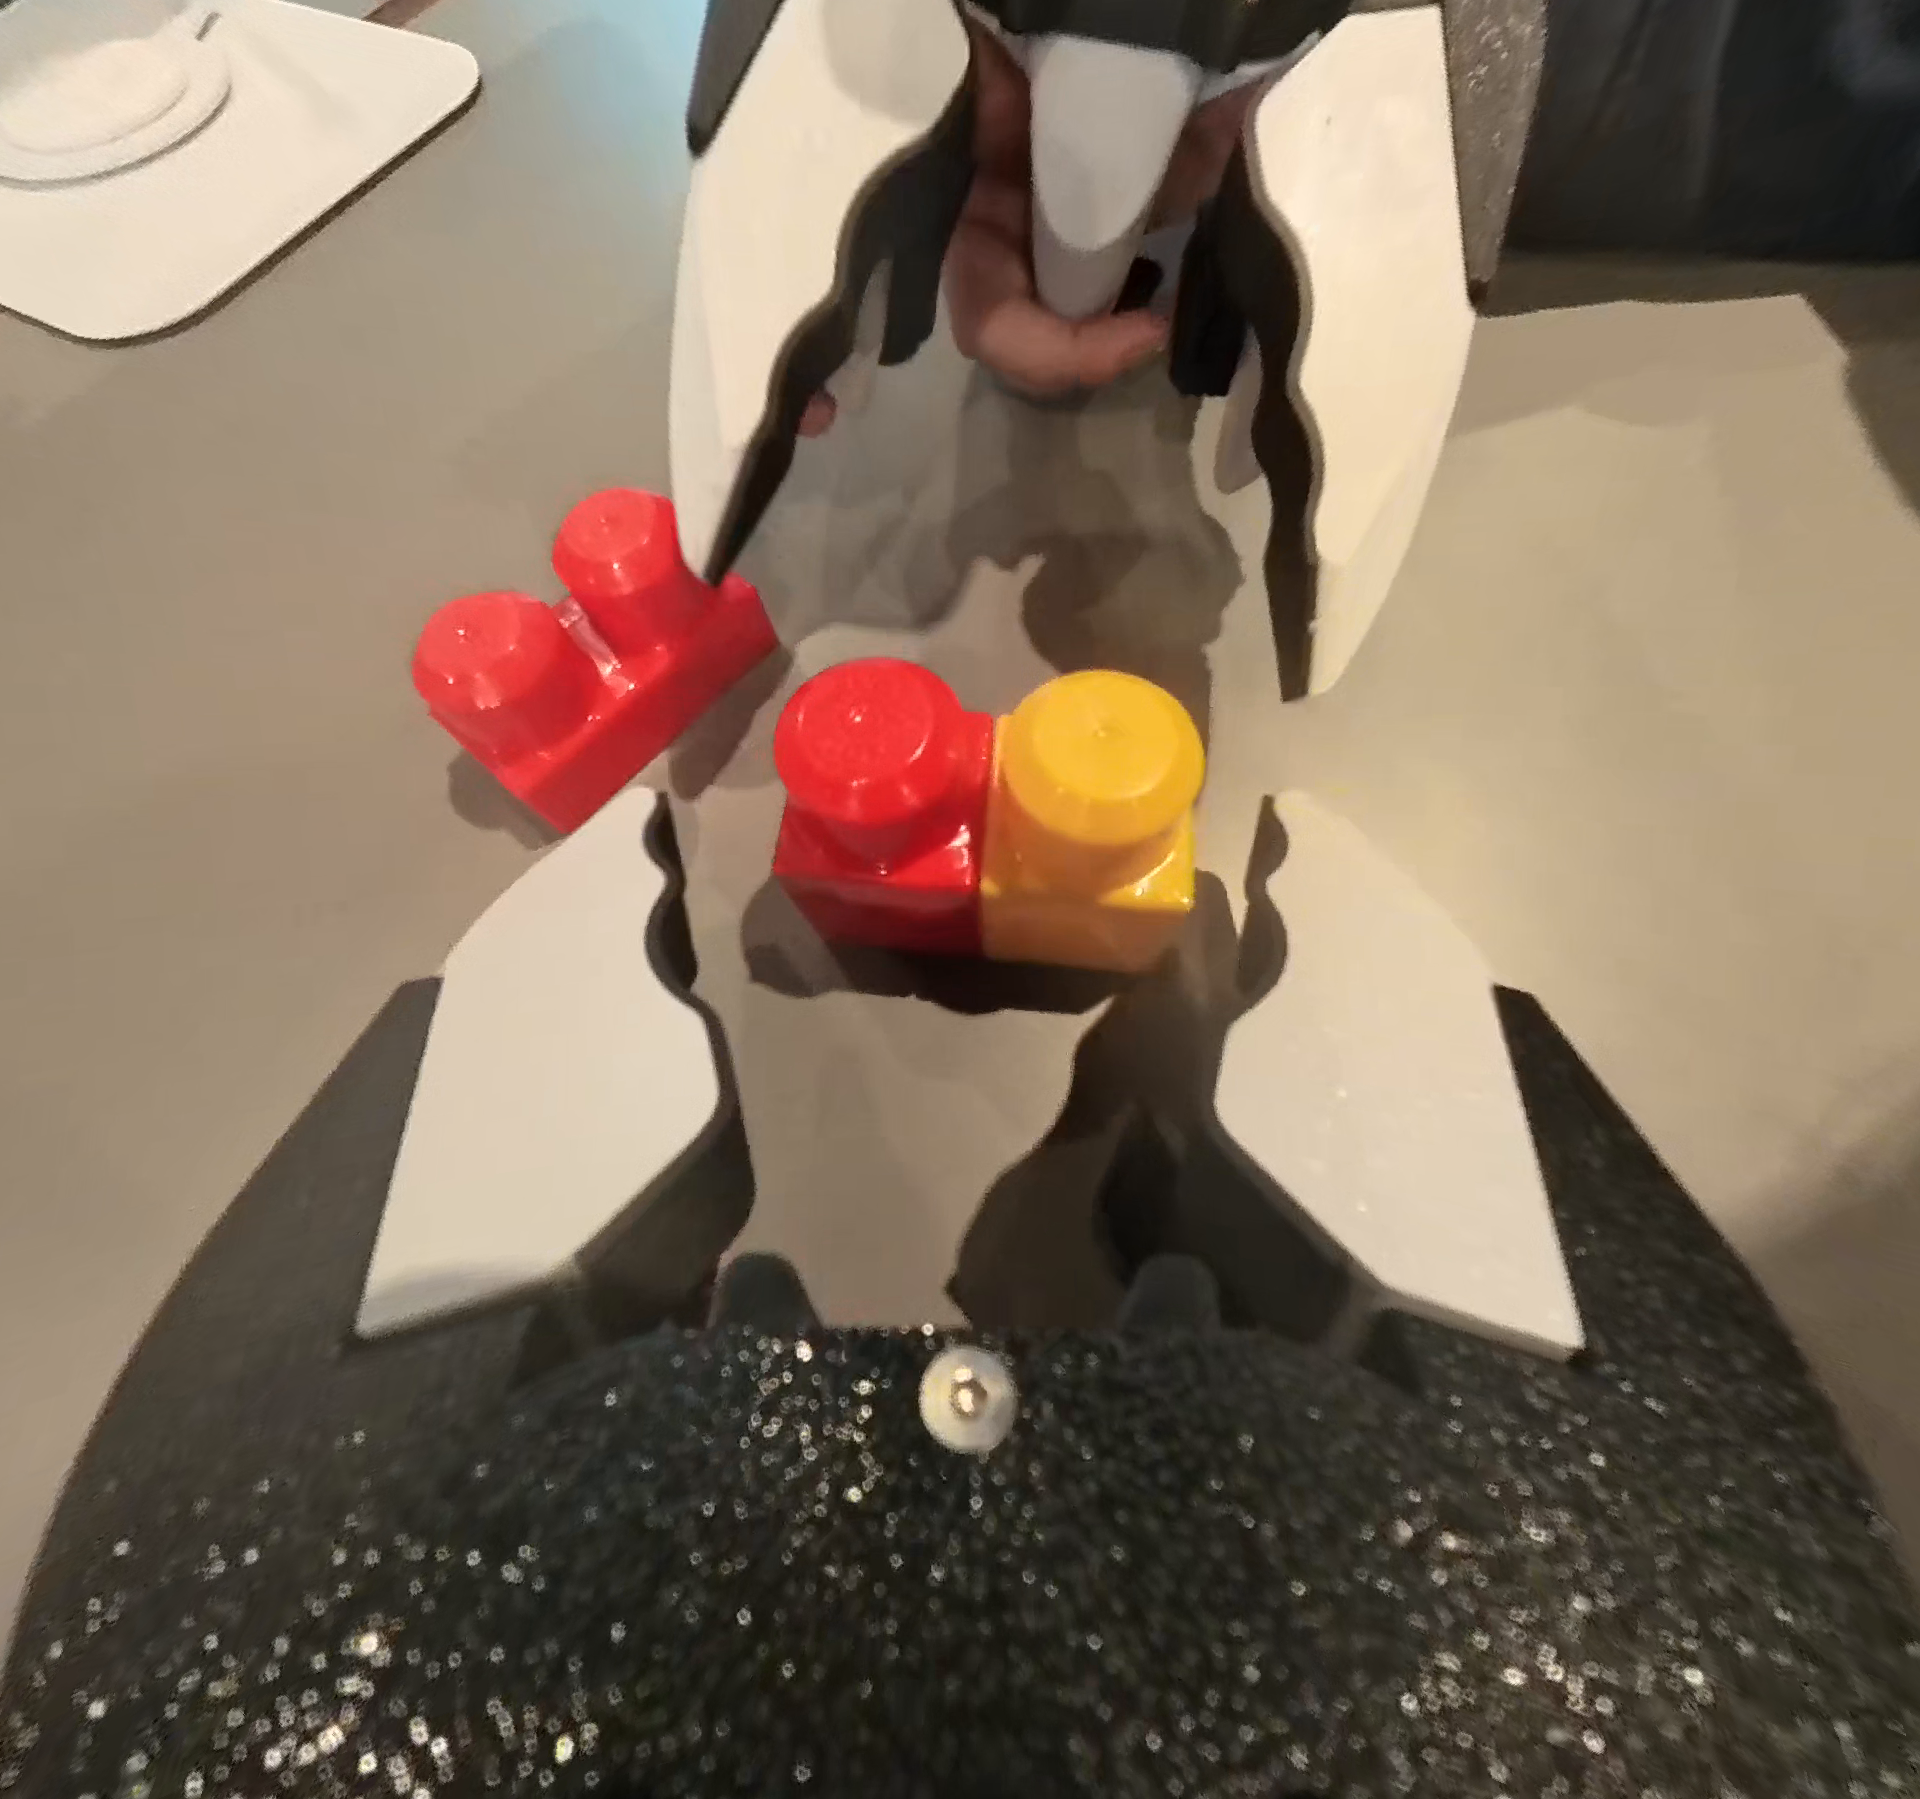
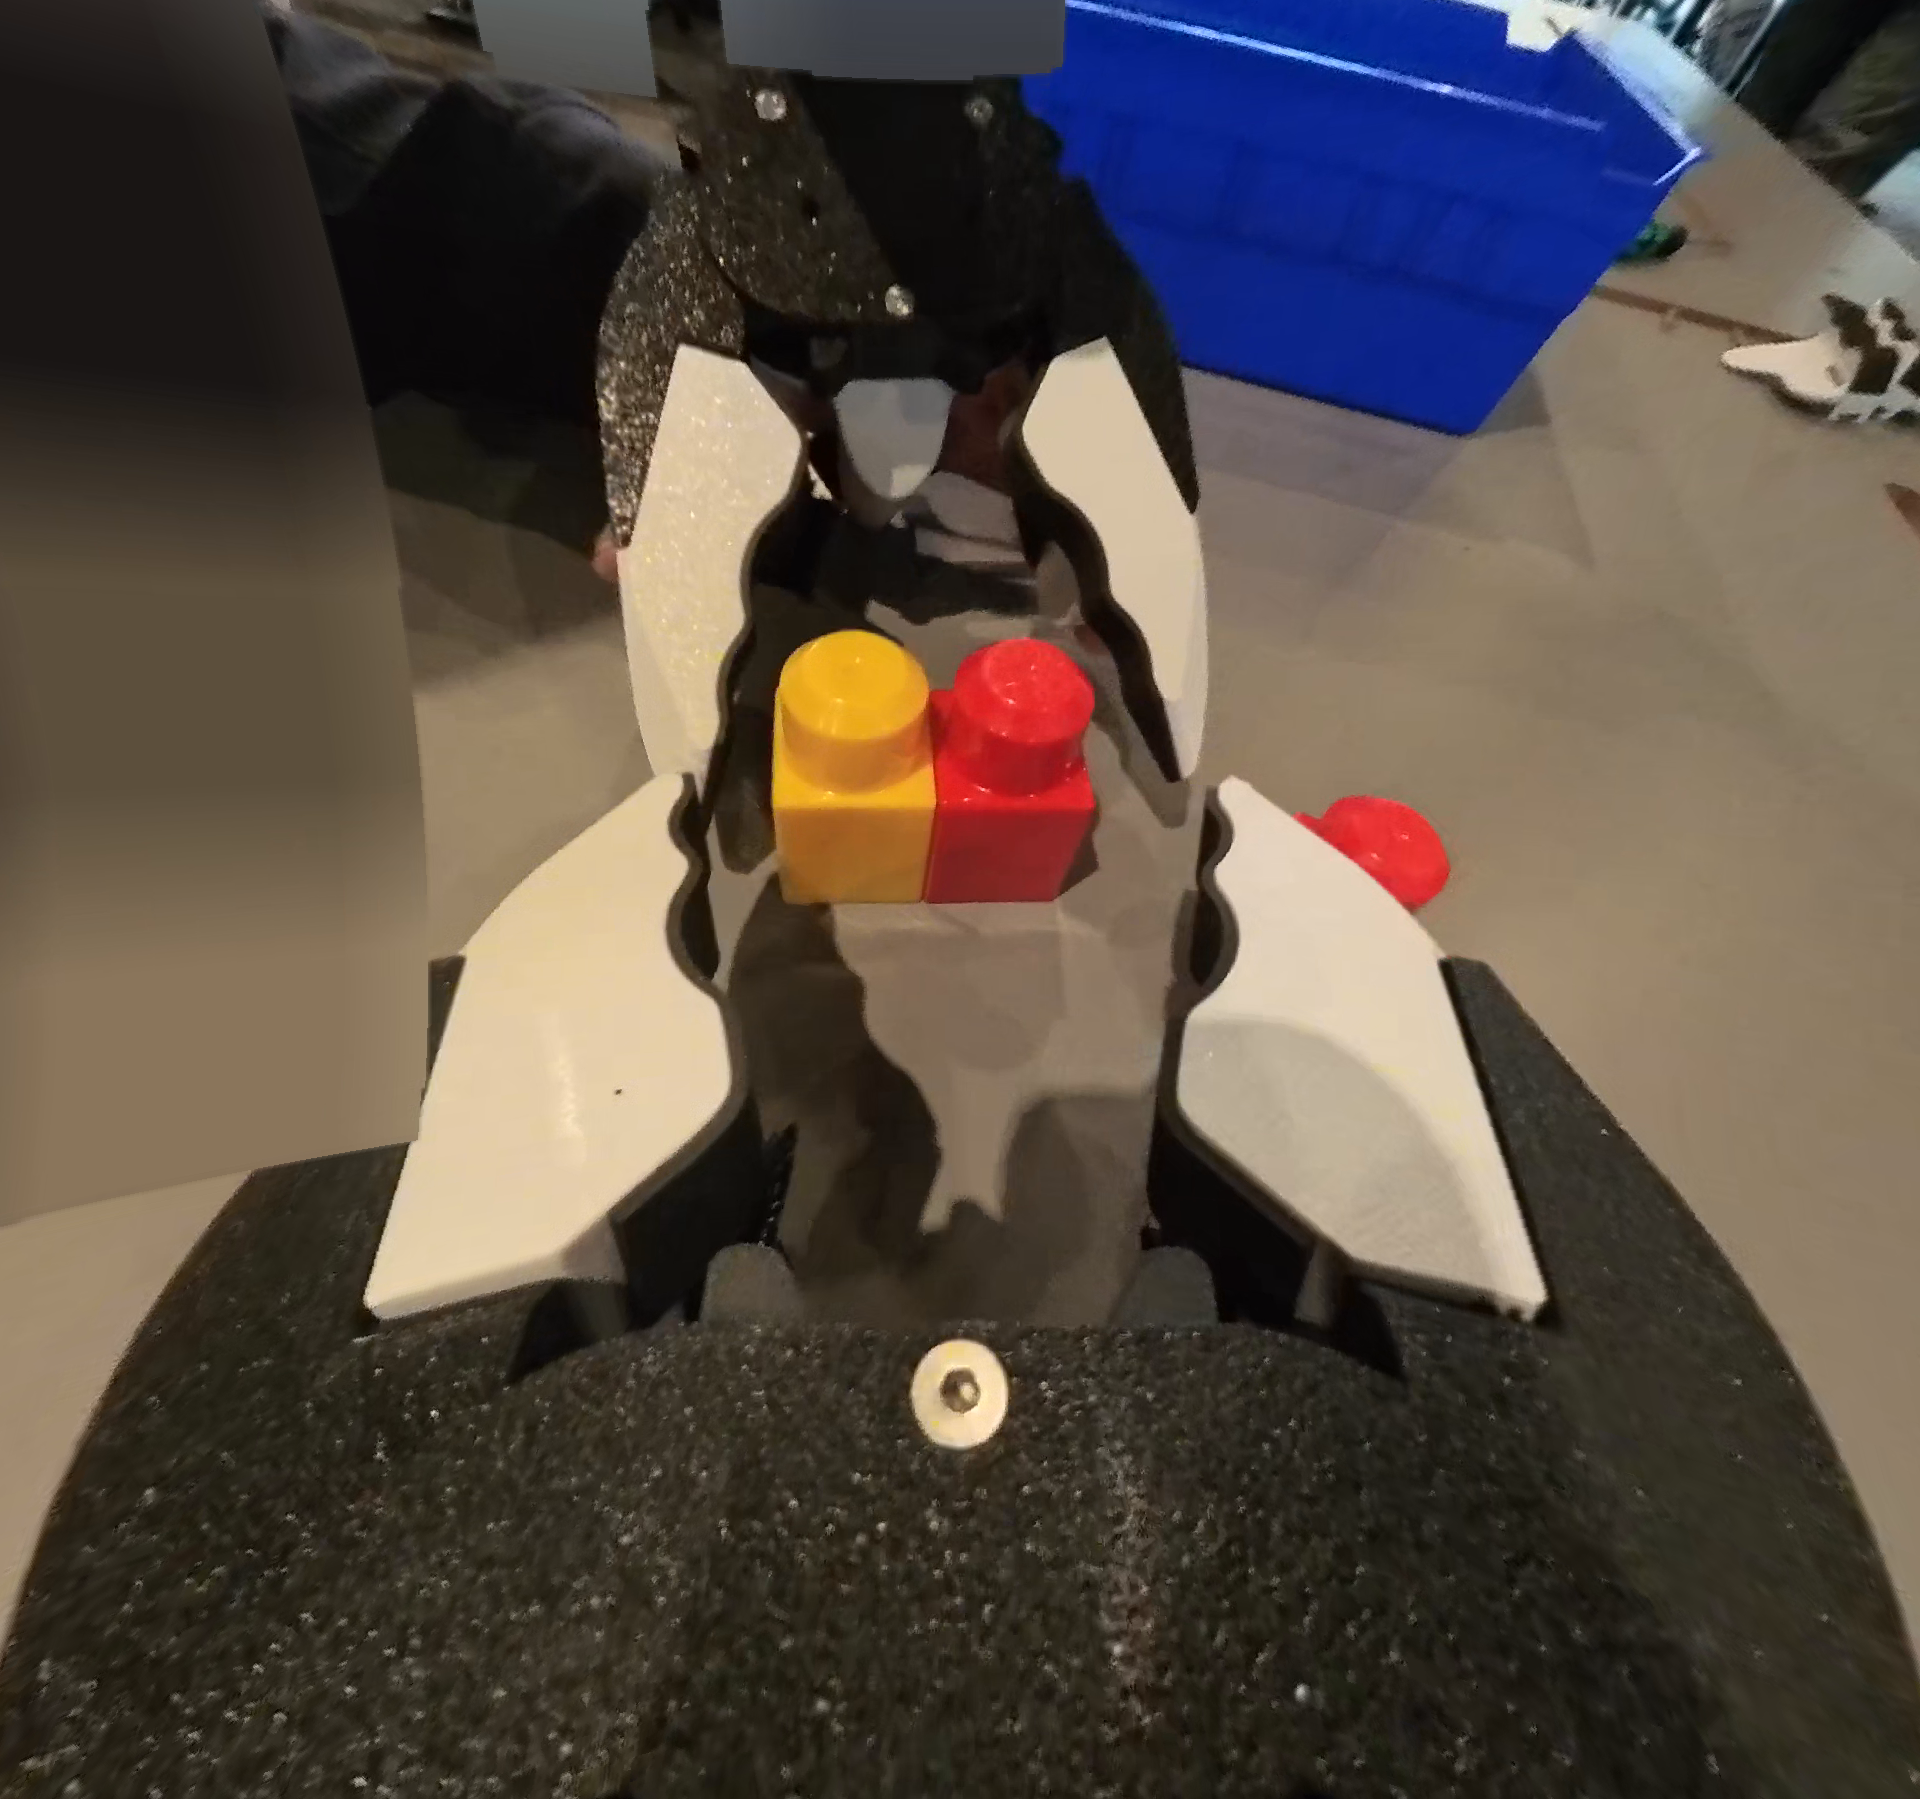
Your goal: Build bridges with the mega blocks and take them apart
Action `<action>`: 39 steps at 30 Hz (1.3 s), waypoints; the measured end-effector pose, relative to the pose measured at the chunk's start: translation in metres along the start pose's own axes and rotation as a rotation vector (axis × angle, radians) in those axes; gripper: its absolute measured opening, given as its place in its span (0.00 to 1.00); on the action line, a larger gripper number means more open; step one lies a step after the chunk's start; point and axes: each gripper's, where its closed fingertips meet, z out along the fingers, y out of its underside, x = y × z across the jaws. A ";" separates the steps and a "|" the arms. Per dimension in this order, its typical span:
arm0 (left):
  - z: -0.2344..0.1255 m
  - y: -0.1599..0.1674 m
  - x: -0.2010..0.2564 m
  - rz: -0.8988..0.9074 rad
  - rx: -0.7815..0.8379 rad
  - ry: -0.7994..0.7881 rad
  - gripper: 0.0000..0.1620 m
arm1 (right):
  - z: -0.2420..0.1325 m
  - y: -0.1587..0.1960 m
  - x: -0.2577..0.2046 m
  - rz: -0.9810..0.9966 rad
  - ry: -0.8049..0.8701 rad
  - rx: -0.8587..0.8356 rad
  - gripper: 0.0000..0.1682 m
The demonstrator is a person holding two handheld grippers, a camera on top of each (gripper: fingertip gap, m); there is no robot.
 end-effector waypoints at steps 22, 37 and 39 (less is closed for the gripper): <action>0.019 0.013 0.006 -0.009 -0.144 0.063 0.55 | -0.026 -0.014 0.045 0.011 0.272 0.178 0.40; 0.009 0.003 -0.002 0.013 -0.046 -0.020 0.55 | -0.029 0.010 0.074 -0.026 0.515 -0.008 0.26; 0.003 0.006 -0.009 -0.032 -0.040 -0.044 0.55 | -0.025 0.016 0.077 -0.021 0.529 -0.063 0.26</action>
